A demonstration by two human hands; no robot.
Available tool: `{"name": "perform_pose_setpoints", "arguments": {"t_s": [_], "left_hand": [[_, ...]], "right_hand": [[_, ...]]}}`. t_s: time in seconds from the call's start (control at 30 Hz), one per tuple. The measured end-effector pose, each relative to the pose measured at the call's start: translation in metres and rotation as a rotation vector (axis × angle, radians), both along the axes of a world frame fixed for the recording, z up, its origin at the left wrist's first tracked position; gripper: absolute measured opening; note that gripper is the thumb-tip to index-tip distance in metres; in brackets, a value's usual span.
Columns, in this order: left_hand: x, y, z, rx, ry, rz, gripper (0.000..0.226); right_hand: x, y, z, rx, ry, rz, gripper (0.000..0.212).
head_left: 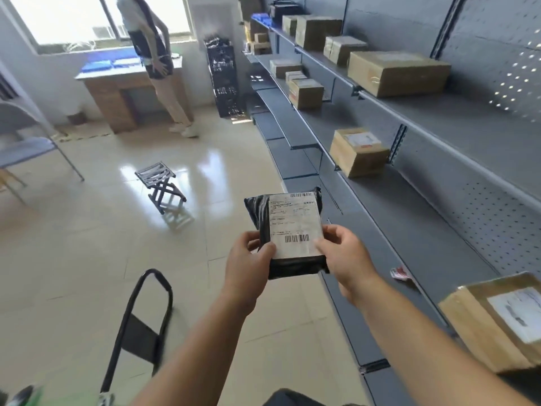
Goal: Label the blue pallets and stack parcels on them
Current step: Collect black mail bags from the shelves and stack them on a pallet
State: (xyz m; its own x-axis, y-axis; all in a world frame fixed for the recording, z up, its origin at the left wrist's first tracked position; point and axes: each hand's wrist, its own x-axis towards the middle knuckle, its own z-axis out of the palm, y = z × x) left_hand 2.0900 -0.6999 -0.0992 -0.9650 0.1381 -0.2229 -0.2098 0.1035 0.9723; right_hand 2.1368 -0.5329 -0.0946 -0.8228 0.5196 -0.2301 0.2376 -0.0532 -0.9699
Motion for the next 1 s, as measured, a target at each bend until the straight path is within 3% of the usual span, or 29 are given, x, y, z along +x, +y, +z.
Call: {"name": "perform_pose_setpoints", "arguments": {"t_s": [0.17, 0.37, 0.63, 0.77, 1.0], "left_hand": [[-0.051, -0.024, -0.008, 0.035, -0.033, 0.085, 0.033], [-0.133, -0.029, -0.025, 0.036, -0.037, 0.197, 0.015], [-0.272, 0.023, -0.006, 0.009, -0.012, 0.311, 0.035], [-0.343, 0.044, 0.003, 0.007, 0.027, 0.367, 0.022], [-0.445, 0.047, 0.004, 0.044, 0.025, 0.452, 0.026]], "right_hand": [[-0.067, -0.019, -0.011, 0.005, -0.007, 0.076, 0.019], [-0.160, -0.024, -0.028, -0.033, -0.008, 0.160, 0.019], [-0.319, 0.022, -0.016, -0.080, 0.021, 0.243, 0.019], [-0.398, 0.042, -0.003, -0.076, 0.042, 0.298, 0.018], [-0.512, 0.045, -0.003, -0.100, 0.036, 0.375, 0.017]]}}
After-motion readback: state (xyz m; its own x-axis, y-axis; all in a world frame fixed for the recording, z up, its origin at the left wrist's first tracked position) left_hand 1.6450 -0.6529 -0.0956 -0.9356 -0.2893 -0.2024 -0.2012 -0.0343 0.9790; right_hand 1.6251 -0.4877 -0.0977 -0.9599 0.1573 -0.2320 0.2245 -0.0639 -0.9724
